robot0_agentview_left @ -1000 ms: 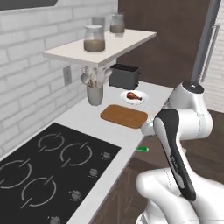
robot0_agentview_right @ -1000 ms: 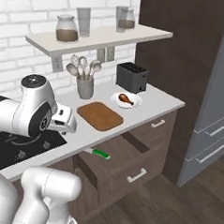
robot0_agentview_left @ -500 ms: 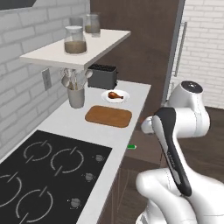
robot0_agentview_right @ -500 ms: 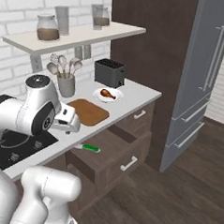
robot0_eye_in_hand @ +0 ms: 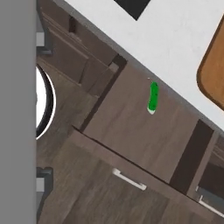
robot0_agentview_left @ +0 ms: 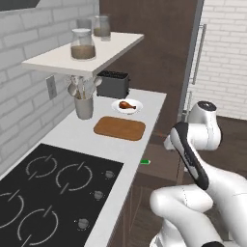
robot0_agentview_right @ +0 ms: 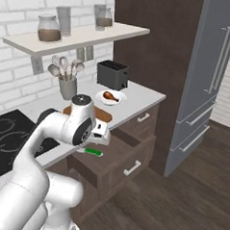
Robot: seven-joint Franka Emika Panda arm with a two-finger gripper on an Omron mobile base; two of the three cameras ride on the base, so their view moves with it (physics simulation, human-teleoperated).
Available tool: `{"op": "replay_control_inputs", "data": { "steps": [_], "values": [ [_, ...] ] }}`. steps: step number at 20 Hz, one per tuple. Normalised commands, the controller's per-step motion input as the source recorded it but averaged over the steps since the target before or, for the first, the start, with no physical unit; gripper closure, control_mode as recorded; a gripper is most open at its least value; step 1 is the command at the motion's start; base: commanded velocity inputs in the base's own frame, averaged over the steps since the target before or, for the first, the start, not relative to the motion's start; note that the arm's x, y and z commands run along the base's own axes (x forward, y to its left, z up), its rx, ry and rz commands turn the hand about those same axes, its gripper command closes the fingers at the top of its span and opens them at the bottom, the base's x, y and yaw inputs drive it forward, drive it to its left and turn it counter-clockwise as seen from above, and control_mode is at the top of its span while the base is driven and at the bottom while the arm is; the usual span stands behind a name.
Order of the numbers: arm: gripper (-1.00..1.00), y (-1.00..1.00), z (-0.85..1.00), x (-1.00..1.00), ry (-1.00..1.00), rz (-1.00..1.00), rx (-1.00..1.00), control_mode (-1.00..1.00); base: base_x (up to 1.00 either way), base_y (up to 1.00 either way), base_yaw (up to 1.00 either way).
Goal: Pick up the knife from the drawer and place it on the cutting board. Then place the meat from the plate to the cutting board.
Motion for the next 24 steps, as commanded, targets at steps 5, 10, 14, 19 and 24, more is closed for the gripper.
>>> {"op": "replay_control_inputs", "data": {
  "steps": [5,10,14,19,24],
  "values": [
    [-1.0,-0.67,-0.58,0.91,0.14,-0.07,0.0,-1.0,0.0,0.0,0.0],
    [-1.0,-0.41,-0.36,0.67,0.24,-0.11,0.0,-1.0,0.0,0.0,0.0],
    [-1.0,-0.42,-0.41,0.42,0.12,-0.12,0.0,-1.0,0.0,0.0,0.0],
    [-1.0,-0.22,-0.42,0.22,0.0,-0.05,0.0,-1.0,0.0,0.0,0.0],
    [-1.0,-0.03,-0.4,0.32,0.0,-0.03,0.0,-1.0,0.0,0.0,0.0]
  ]
}}
